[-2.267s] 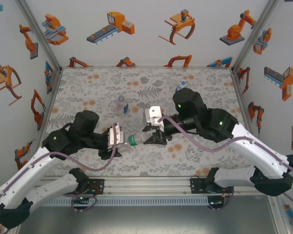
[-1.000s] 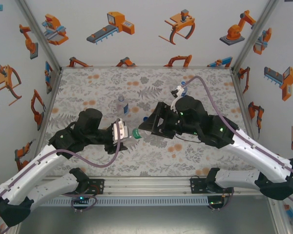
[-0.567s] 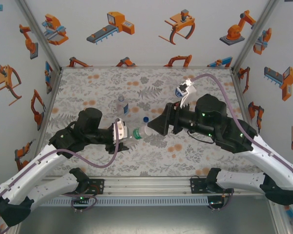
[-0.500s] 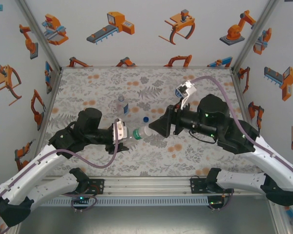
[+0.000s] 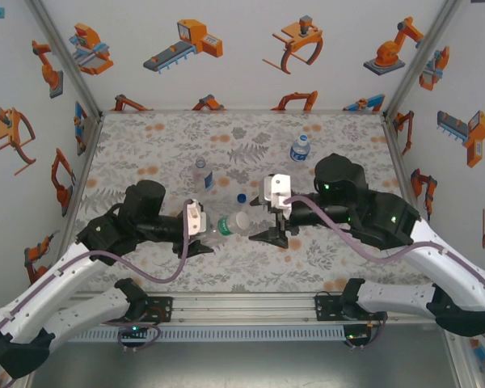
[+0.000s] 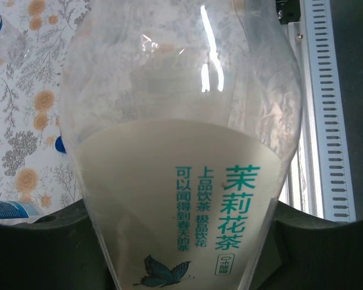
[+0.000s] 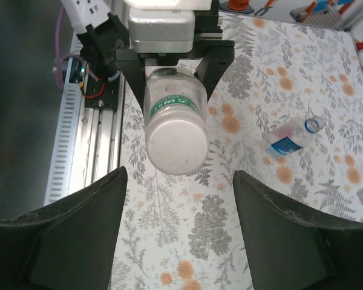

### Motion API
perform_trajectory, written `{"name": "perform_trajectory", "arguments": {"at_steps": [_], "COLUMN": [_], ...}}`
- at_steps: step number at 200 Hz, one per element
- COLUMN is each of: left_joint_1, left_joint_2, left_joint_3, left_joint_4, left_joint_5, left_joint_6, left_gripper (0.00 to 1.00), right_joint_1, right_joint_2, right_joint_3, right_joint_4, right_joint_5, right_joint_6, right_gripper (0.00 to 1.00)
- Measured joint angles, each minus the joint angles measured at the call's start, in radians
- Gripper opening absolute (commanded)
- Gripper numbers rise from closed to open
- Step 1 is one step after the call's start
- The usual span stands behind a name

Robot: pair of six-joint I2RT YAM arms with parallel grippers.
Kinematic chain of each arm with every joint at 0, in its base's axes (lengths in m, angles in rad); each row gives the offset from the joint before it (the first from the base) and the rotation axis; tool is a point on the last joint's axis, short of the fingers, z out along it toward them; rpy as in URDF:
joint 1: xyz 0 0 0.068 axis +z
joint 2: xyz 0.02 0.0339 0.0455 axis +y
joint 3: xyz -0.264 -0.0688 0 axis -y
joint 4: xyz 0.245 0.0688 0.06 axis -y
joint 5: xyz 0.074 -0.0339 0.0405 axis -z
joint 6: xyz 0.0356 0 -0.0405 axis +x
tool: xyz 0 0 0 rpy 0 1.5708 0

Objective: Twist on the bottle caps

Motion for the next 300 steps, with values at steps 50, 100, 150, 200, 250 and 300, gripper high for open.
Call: {"name": "perform_trajectory", "arguments": {"at_steps": [50, 100, 150, 200, 250, 300], "left_joint_1": [0.000, 0.000, 0.000, 0.000, 0.001, 0.003], "left_joint_2": [-0.013, 0.007, 0.018, 0.019, 0.018, 0.023], "left_joint_3": [0.000, 0.014, 0.014, 0.015, 0.015, 0.006], "left_joint_4": [-0.016, -0.052, -0.069, -0.074, -0.074, -0.066], "left_joint_5": [0.008, 0.008, 0.008, 0.006, -0.032, -0.094], "left_joint_6": [0.001, 0.019, 0.032, 0.033, 0.019, -0.010], "left_gripper": [0.00, 0.00, 0.00, 0.00, 0.00, 0.00], "right_joint_1": [0.000, 0.000, 0.000, 0.000, 0.000, 0.005], "right_joint_2": [0.055, 0.075, 0.084, 0.083, 0.008, -0.065], "right_joint_3": [0.031, 0.036, 0.036, 0.029, -0.108, -0.248], "right_joint_4": [-0.008, -0.004, -0.004, 0.014, 0.182, 0.256], "right_joint_5": [-0.076, -0.122, -0.126, -0.105, 0.055, 0.327], "right_joint_6": [-0.077, -0.082, -0.083, -0.004, 0.479, 1.250], "right_gripper": [0.60, 0.53, 0.37, 0.13, 0.00, 0.00]}}
